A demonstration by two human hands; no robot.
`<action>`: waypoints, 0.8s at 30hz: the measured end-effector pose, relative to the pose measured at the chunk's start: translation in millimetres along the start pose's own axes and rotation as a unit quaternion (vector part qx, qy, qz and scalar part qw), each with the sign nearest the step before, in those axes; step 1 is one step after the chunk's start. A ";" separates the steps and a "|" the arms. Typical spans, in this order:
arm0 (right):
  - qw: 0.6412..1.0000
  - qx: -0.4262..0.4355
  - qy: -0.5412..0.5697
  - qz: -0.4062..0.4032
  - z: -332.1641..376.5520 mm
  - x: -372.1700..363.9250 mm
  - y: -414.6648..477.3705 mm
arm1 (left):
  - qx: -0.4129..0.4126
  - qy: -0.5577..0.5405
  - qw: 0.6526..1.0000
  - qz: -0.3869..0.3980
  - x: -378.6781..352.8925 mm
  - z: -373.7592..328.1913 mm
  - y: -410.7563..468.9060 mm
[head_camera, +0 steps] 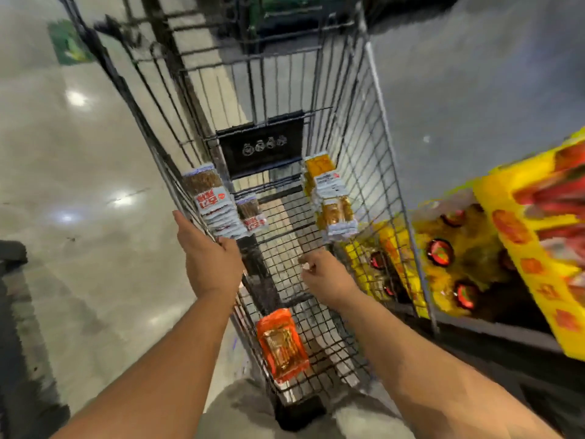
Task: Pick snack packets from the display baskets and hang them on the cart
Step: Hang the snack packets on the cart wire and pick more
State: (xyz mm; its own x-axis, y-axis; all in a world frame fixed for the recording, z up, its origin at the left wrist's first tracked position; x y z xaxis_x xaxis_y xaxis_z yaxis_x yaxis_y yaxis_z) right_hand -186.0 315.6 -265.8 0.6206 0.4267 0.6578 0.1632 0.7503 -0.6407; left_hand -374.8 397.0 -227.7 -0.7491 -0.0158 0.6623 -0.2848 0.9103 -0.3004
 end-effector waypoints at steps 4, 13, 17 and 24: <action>0.998 0.017 -0.047 -0.038 9.5 26.8 -58.0 | -0.023 -0.002 0.995 0.099 24.8 2.0 -5.4; 0.980 -0.021 -0.002 -0.197 -5.9 44.1 -213.4 | -0.263 0.087 0.935 0.221 79.2 -35.3 -87.7; 0.966 -0.062 0.025 -0.250 -32.8 51.5 -290.4 | -0.421 0.091 0.853 0.295 83.1 -76.0 -152.4; 0.917 -0.158 0.073 -0.359 -96.4 60.7 -417.6 | -0.594 0.059 0.706 0.382 42.4 -140.9 -264.2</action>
State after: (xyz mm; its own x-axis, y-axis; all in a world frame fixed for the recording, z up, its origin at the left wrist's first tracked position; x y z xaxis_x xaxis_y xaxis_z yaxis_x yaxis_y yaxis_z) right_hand -142.6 -20.4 3.5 0.3579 -0.2102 0.9098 0.7702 0.6173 -0.1603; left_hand -247.0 214.1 -23.5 -0.3378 0.6378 0.6922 0.9297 0.3408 0.1397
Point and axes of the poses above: each hand's wrist, its own y-axis towards the middle knuckle, its own x-axis out of the back of the hand, z = x × y, the point moved 1 cm from there along y, towards the middle knuckle, and after that the axes turned 6 degrees about -y, right-handed, at the moved point
